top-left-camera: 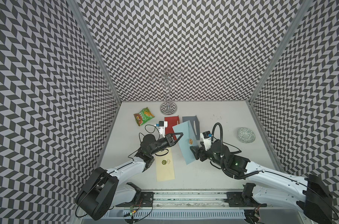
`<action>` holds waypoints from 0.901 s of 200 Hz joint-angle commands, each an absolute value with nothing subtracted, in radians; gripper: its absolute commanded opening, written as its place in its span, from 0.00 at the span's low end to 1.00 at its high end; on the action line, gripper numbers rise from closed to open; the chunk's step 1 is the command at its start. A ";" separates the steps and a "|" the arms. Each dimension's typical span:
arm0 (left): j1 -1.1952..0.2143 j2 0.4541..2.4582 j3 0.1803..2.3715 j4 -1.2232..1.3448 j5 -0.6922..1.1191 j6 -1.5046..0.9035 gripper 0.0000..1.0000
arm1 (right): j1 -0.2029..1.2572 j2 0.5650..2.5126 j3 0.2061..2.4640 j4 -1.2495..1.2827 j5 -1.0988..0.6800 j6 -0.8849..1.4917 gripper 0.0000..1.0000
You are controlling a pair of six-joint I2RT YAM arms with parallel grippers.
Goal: Open the envelope
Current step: Open the envelope flap on the envelope.
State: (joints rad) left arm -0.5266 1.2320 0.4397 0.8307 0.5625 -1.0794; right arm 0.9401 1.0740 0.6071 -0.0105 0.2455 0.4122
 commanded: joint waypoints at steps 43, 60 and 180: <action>-0.522 1.219 0.449 0.871 0.589 -1.069 0.00 | 0.940 0.946 0.543 0.052 0.454 0.509 0.69; -0.520 1.218 0.448 0.882 0.592 -1.071 0.00 | 0.934 0.885 0.502 0.118 0.373 0.491 0.64; -0.500 1.225 0.407 1.064 0.644 -1.173 0.00 | 0.703 0.782 0.392 0.323 -0.180 0.600 0.43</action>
State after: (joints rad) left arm -0.5079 1.2320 0.4179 0.9844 0.6151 -1.1545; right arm 0.7185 0.7948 0.4065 0.2073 -0.0505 0.5533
